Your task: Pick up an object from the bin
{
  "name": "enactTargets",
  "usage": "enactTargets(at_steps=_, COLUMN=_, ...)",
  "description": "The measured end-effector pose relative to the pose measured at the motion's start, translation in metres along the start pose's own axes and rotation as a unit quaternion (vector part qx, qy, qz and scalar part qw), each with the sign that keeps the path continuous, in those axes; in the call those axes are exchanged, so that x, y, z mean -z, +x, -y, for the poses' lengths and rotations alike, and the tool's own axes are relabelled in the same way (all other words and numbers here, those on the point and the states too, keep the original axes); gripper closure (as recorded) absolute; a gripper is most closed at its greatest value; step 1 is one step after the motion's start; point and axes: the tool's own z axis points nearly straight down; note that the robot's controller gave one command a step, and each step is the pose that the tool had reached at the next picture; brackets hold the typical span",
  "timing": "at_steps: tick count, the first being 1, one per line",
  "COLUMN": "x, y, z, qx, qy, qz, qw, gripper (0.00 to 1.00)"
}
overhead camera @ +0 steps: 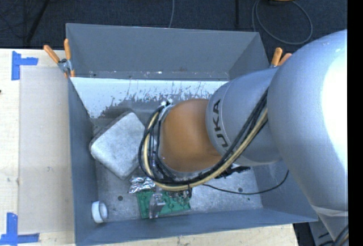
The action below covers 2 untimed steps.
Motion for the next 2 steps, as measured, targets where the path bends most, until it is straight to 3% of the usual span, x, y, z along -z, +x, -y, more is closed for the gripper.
enactTargets(at_steps=1, x=0.004, y=-0.003, z=0.0, qx=-0.003, qy=-0.001, qz=0.0029, qw=1.0, gripper=1.0)
enactTargets(at_steps=2, x=0.16, y=-0.022, z=-0.009, qx=-0.003, qy=-0.001, qz=0.0031, qw=1.0, gripper=1.0)
